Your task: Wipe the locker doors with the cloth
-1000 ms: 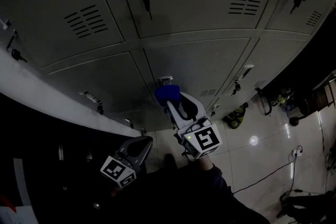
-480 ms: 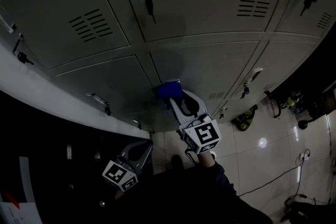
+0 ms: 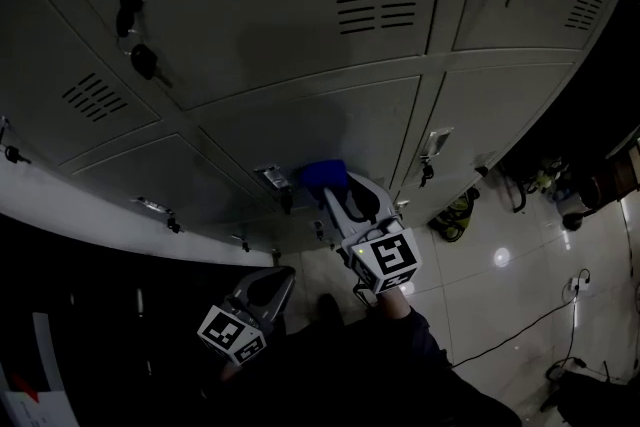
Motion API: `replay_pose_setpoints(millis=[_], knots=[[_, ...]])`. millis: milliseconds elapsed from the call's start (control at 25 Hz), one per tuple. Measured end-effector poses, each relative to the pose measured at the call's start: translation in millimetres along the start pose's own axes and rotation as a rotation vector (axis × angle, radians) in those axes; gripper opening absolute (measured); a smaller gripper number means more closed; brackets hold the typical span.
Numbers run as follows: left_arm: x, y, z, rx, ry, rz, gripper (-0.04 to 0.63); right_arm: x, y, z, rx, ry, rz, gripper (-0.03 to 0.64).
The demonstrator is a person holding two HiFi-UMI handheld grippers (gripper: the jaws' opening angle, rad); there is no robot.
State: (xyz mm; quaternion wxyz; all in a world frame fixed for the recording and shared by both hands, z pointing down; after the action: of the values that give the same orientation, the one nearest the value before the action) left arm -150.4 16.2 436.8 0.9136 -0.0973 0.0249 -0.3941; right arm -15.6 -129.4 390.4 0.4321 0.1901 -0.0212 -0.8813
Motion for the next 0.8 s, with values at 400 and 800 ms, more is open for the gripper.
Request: replay_pose_setpoints(millis=[400, 800], knots=[[55.9, 43.0, 8.1, -0.011, -0.015, 0.023, 0.000, -38.7, 68.8, -19.6, -0.005, -0.003, 0.049, 0.130], [83.3, 71.2, 14.7, -0.019, -0.016, 0.039, 0.000, -59.3, 104.3, -32.1, -0.015, -0.003, 0.082, 0.130]])
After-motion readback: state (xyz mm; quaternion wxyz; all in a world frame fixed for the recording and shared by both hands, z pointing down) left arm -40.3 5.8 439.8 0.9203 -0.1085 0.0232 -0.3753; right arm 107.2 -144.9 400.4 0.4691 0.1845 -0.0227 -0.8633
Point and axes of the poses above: the fingertips, and each gripper's own axes: x forward along the fingers, y to its right, z out of its underside, the point moved 4 cm from there along -x, backward along the fingers, and after that the axes turned 14 degrees about y, right-handed, at the moved point
